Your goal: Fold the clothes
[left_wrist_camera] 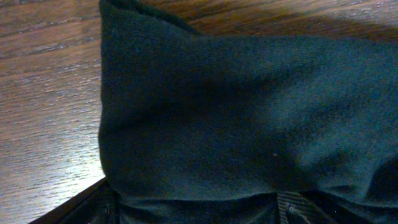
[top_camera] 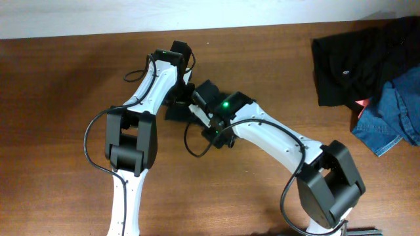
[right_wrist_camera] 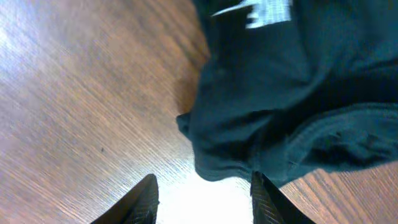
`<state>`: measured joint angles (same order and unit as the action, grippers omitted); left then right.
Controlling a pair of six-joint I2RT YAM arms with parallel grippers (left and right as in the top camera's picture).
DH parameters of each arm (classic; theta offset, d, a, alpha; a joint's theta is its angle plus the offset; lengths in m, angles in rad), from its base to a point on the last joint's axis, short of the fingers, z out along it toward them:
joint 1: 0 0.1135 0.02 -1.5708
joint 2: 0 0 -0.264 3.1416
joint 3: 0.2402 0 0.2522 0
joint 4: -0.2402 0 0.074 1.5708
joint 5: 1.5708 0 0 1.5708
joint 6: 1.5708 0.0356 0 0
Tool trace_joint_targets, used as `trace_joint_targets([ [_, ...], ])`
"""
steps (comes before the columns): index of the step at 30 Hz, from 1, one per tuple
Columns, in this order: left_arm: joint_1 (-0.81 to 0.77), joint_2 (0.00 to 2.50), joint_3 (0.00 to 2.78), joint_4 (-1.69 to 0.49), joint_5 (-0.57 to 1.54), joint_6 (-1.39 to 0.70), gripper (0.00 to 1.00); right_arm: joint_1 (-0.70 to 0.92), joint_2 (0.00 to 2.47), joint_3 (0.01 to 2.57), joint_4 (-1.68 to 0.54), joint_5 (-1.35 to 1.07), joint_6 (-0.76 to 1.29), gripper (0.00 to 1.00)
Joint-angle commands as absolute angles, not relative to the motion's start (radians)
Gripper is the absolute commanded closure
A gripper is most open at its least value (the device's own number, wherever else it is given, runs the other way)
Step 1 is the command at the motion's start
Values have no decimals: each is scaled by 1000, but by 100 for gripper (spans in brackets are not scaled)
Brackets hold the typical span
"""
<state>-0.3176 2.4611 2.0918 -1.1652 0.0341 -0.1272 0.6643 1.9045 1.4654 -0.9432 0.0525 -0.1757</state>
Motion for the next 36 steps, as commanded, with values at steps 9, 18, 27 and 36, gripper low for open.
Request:
trace_joint_targets([
  [9,-319,2523,2054,-1135,19,-117,19,682,1929,1424,-950,91,-251,57],
  [18,-319,2523,2054,-1133,19,-117,19,682,1938,1390,-893,91,-251,54],
  [27,-319,2523,2054,-1129,19,-117,19,682,1940,1390,-877,144,-297,43],
  [36,-319,2523,2054,-1129,19,-117,19,682,1944,1390,-848,142,-315,42],
])
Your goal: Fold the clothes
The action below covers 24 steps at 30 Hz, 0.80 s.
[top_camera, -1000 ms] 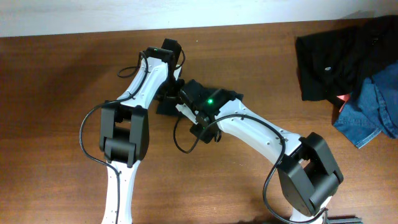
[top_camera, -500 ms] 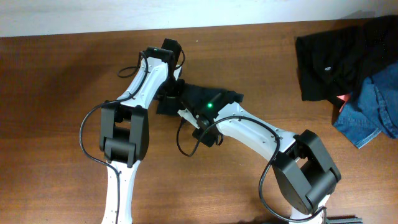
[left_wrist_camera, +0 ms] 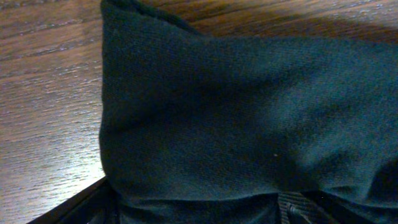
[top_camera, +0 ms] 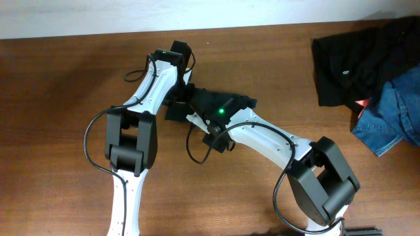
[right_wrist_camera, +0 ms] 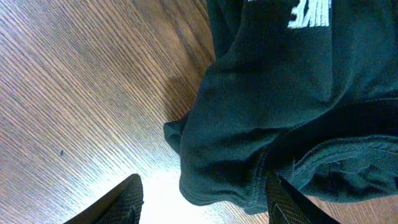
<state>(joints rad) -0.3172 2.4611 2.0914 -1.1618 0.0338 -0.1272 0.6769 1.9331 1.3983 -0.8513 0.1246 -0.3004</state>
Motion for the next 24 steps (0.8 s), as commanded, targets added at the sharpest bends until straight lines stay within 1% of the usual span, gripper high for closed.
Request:
trace_joint_targets([
  [1,-319,2523,2054,-1129,19,-117,19,682,1947,1390,-849,139,-315,42],
  [10,-319,2523,2054,-1129,19,-117,18,682,1995,1389,-848,143,-315,44],
  [13,-319,2523,2054,-1129,19,-117,18,682,1996,1389,-849,144,-315,54],
  [14,-319,2523,2054,-1129,19,-117,18,681,1996,1389,-849,144,-314,54],
  [16,-319,2523,2054,-1129,19,-117,18,680,1996,1389,-849,144,-315,53],
  [18,-319,2523,2054,-1129,19,-117,18,680,1998,1389,-847,144,-315,47],
  [24,-319,2523,2054,-1129,19,-117,18,680,2004,1389,-833,144,-318,42],
])
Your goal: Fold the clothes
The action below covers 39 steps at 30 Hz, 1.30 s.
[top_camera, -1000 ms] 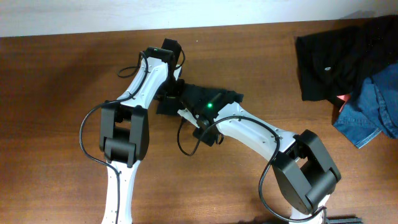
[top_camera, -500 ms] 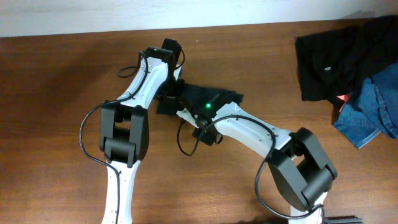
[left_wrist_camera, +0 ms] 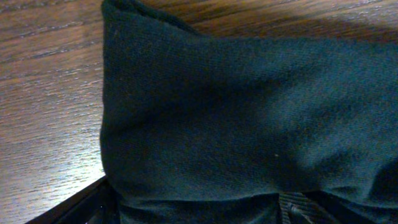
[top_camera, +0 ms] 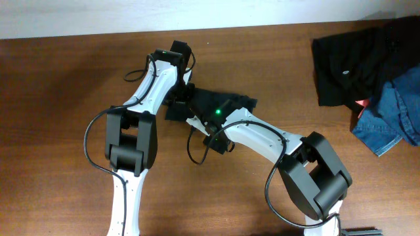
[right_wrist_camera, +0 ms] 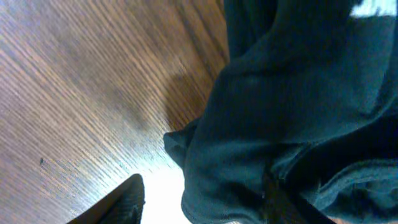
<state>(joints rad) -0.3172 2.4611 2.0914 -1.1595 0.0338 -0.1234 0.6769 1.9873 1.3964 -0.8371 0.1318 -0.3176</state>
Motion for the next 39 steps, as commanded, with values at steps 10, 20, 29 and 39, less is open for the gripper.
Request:
trace_joint_targets([
  [10,-319,2523,2054,-1129,19,-117,17,680,2004,1389,-833,170,-337,47],
  [20,-319,2523,2054,-1129,4,-117,18,680,2005,1389,-807,170,-360,27],
  [29,-319,2523,2054,-1129,4,-117,17,680,2006,1389,-796,170,-367,37],
  [39,-319,2523,2054,-1129,4,-117,17,680,2036,1389,-796,202,-366,75],
])
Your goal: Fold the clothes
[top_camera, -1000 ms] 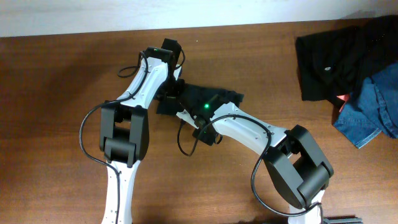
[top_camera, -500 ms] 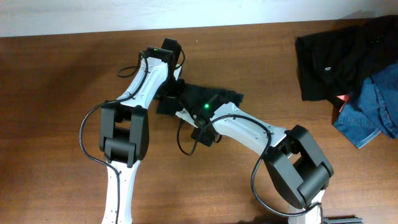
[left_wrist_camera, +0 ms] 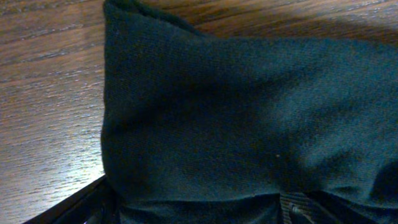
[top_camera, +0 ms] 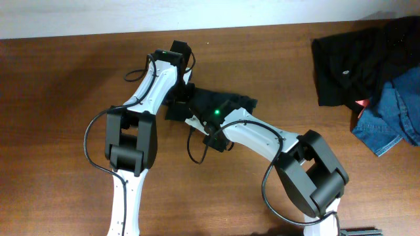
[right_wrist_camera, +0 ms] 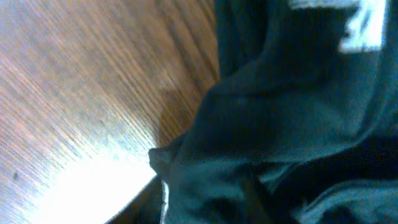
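A small dark garment [top_camera: 230,103] lies bunched mid-table between both arms. It fills the left wrist view [left_wrist_camera: 236,112]. There my left gripper [left_wrist_camera: 199,213] is shut on its near hem, and cloth hides most of the fingers. Overhead, the left gripper [top_camera: 178,99] is at the garment's left end. My right gripper [top_camera: 195,110] is pressed low onto the front-left edge. In the blurred right wrist view the garment [right_wrist_camera: 280,124], with white print [right_wrist_camera: 360,31], bulges between the jaws. One finger [right_wrist_camera: 160,202] shows and the other is buried.
A heap of black clothing [top_camera: 357,59] sits at the table's back right, with blue jeans [top_camera: 394,115] lying against it. The wooden table [top_camera: 59,98] ends at a white wall along the far edge.
My right gripper has dropped closer onto the garment's edge, and its jaws, wide apart before, now stand narrowed on the cloth. The left gripper and its hold look unchanged.
My left gripper held the garment's hem throughout. At first my right gripper hovered open short of the garment's front edge. It then stood with the edge between its spread jaws, then nearer still, and now it is shut on that edge.
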`<state>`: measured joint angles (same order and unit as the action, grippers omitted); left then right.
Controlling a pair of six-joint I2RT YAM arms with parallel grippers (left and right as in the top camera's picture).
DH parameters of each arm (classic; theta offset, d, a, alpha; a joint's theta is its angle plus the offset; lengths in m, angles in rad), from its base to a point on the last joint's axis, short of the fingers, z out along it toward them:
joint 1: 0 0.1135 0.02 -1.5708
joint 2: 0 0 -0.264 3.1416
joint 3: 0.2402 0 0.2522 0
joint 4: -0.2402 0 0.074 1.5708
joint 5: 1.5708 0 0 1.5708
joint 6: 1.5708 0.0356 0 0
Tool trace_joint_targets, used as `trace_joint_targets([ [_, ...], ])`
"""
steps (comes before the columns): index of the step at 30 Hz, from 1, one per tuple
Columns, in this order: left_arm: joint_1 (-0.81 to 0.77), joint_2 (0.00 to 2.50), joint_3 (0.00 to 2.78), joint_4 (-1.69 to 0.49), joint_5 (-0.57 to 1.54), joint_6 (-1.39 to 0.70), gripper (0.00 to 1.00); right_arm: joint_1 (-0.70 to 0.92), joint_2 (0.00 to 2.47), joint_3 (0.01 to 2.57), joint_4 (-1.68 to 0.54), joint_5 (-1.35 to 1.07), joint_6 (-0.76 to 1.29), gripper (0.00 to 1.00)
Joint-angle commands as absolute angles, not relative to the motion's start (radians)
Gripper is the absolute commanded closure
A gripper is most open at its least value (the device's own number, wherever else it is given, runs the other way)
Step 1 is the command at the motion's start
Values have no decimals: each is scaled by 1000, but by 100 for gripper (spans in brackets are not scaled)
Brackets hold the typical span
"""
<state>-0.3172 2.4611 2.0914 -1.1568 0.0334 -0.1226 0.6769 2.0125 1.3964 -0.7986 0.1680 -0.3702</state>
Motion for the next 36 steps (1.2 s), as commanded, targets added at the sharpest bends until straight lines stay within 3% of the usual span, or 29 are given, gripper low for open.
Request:
trace_joint_targets([
  [1,-319,2523,2054,-1129,4,-117,16,680,2038,1389,-796,216,-366,78],
  [7,-319,2523,2054,-1129,4,-117,13,680,2038,1390,-800,262,-366,79],
  [11,-319,2523,2054,-1129,4,-117,13,680,2038,1390,-799,287,-358,96],
  [18,-319,2523,2054,-1128,4,-117,13,680,2032,1395,-798,459,-358,96],
  [36,-319,2523,2054,-1121,4,-118,13,680,1977,1445,-761,643,-396,96],
])
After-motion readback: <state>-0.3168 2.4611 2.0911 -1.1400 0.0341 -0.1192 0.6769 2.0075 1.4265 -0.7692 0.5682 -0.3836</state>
